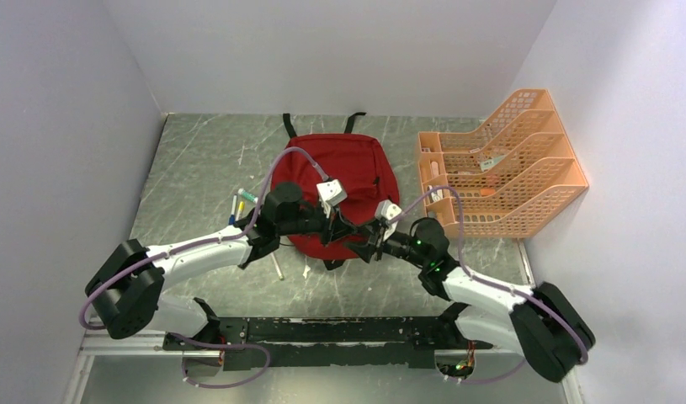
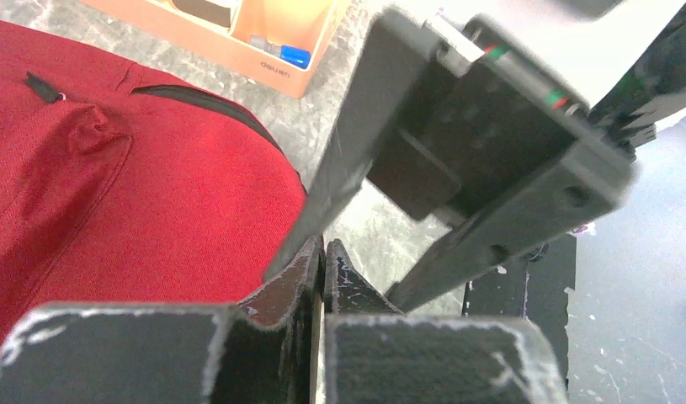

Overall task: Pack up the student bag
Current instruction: Zip the student bag at the center of the board.

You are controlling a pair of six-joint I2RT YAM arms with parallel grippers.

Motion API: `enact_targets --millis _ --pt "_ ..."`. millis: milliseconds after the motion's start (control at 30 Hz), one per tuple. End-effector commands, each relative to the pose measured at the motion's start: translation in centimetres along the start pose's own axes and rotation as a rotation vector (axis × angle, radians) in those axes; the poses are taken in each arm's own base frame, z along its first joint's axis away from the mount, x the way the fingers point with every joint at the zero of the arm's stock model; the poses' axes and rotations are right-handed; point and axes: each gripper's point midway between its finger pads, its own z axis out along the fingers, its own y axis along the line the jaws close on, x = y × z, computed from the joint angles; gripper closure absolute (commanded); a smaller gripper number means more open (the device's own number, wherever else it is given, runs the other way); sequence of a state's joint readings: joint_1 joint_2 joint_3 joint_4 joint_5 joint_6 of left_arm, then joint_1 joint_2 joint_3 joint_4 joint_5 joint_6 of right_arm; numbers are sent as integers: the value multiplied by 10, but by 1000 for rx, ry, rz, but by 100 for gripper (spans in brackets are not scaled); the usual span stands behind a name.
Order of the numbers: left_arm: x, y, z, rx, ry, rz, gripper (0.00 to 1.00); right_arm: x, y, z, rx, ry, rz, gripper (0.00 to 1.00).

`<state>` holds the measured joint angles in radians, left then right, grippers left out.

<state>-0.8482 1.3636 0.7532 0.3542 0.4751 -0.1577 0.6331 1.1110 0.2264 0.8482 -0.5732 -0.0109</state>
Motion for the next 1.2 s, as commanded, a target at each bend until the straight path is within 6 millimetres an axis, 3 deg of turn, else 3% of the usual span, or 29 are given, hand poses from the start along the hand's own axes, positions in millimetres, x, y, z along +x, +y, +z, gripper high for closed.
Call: enact_targets --millis 0,67,133,267,400,533,833,1000,1167 --pt "-9 -3 -1 9 -20 51 95 -31 -22 -9 182 -15 93 44" --pt "-7 -2 -3 1 -15 51 95 -36 -36 -22 313 -1 169 42" --pt "-4 -3 -5 2 -10 55 95 -45 -38 -35 378 -19 229 41" --pt "3 -3 -5 4 7 49 95 -46 -47 -56 554 -54 505 42" --pt "3 -4 -5 10 -2 40 95 -30 -60 -72 780 -4 804 42" --pt "2 -8 -6 30 -12 53 95 -4 -57 -82 956 135 1032 42" --pt "1 -5 -7 18 -7 92 95 17 -38 -72 972 340 1181 33" --pt "-2 -7 -6 30 -20 105 95 26 -41 -83 1032 352 1179 30" --pt "-6 -15 -6 88 -36 170 95 36 -39 -69 968 317 1279 27"
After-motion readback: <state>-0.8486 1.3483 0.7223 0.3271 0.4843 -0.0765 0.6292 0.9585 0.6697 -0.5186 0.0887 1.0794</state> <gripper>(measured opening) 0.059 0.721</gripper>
